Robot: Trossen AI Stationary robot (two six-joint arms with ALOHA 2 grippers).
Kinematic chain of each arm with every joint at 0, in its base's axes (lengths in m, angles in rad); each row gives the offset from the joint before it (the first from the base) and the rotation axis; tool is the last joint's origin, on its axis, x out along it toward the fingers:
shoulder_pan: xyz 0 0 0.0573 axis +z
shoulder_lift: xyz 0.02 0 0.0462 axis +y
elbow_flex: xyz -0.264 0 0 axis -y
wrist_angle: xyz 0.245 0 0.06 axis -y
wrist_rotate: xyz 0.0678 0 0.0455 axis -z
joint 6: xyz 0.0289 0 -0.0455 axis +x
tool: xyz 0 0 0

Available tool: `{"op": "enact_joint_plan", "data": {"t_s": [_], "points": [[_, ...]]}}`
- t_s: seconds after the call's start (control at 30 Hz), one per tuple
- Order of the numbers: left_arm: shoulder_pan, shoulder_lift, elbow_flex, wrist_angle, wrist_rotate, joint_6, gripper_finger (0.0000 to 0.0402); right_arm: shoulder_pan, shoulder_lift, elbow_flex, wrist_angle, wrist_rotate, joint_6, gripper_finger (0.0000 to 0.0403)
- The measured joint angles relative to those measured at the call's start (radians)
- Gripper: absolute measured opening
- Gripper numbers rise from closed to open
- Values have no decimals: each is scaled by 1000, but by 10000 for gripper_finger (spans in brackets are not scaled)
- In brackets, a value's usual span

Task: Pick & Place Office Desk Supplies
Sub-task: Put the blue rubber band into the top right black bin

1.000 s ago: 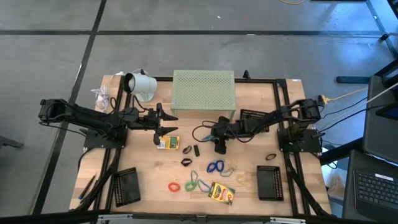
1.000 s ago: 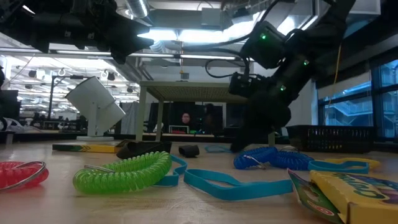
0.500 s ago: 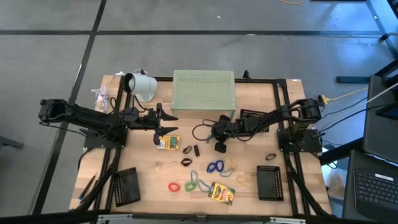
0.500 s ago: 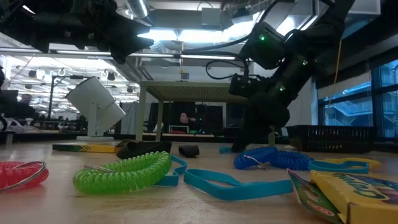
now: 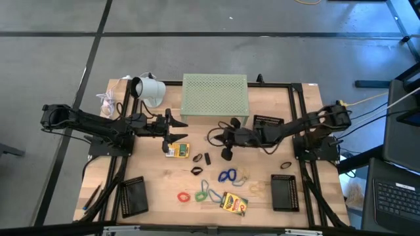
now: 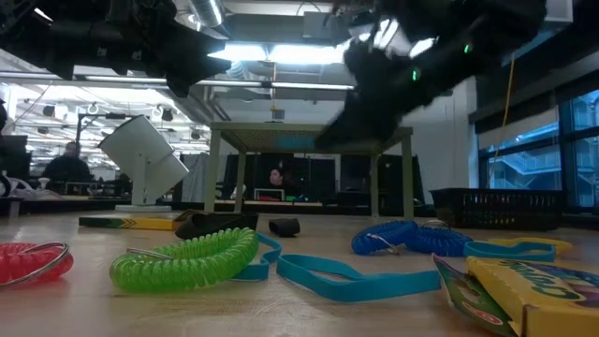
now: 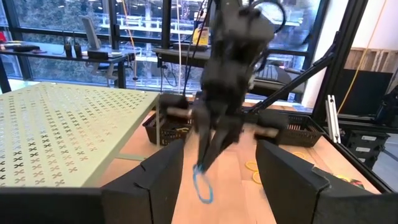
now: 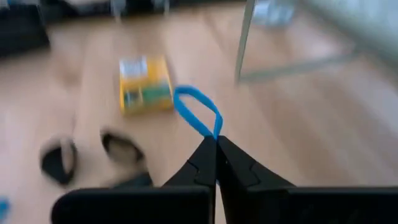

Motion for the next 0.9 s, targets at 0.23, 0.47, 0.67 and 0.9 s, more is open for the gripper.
{"op": "enact_joint_plan", "data": {"t_s": [0.23, 0.47, 0.67, 0.9], "points": [[0, 0, 0, 0, 0, 0, 198, 64, -61, 1, 296, 262, -58, 4], [0, 0, 0, 1, 0, 0, 198, 94, -65, 1, 572, 293, -182, 4], [0, 0, 0, 1, 0, 0, 198, 112, -65, 1, 611, 295, -221, 4], [0, 0, 0, 1, 0, 0, 198, 127, -65, 1, 610, 295, -224, 4]]}}
